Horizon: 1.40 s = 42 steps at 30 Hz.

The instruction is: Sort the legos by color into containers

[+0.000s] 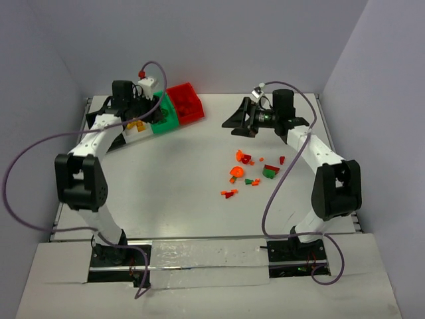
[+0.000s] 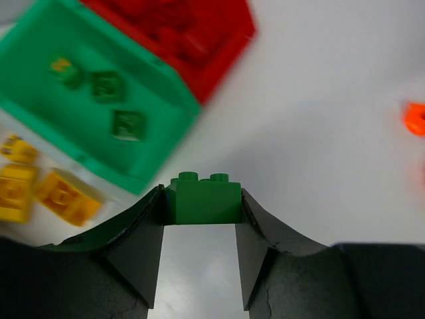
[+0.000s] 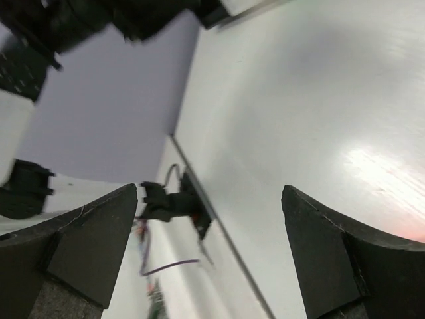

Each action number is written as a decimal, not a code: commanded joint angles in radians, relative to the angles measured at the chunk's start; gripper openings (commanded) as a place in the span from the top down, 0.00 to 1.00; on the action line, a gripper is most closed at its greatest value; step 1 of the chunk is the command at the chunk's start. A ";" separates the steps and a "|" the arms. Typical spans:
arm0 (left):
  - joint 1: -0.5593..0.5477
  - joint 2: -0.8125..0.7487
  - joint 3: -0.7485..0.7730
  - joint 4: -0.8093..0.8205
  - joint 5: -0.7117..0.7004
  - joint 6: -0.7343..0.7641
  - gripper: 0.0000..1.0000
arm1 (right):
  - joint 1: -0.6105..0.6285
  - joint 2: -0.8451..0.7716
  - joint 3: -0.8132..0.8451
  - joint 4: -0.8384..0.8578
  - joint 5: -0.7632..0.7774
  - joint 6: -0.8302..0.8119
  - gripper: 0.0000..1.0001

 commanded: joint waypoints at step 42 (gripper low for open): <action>0.007 0.041 0.254 -0.351 0.314 0.145 0.26 | -0.071 -0.151 -0.143 -0.684 0.774 -1.642 0.32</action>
